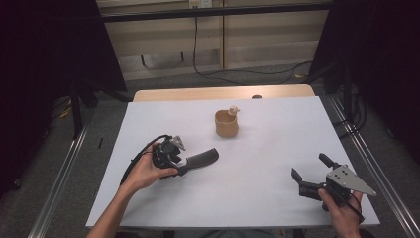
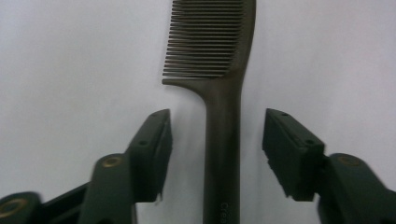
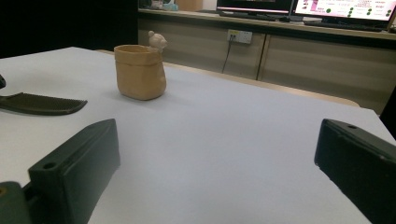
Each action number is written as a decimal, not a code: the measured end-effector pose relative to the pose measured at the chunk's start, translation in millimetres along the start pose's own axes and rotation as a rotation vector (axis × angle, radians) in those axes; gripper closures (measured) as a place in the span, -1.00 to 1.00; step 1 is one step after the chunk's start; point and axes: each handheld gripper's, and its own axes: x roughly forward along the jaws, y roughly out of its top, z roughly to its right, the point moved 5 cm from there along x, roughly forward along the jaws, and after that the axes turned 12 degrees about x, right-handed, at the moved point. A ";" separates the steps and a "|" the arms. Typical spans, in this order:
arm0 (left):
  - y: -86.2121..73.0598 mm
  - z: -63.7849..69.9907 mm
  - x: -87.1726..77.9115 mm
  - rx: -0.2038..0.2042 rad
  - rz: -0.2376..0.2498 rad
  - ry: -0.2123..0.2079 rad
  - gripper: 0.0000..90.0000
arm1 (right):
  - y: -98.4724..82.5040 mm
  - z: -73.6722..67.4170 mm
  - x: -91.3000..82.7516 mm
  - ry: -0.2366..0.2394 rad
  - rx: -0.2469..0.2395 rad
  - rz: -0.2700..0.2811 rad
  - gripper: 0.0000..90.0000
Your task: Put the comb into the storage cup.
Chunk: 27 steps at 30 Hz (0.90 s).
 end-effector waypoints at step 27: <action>6.7 1.5 9.7 0.029 -0.075 -0.009 0.51 | -0.1 -0.2 0.5 0.007 -0.007 0.000 -1.00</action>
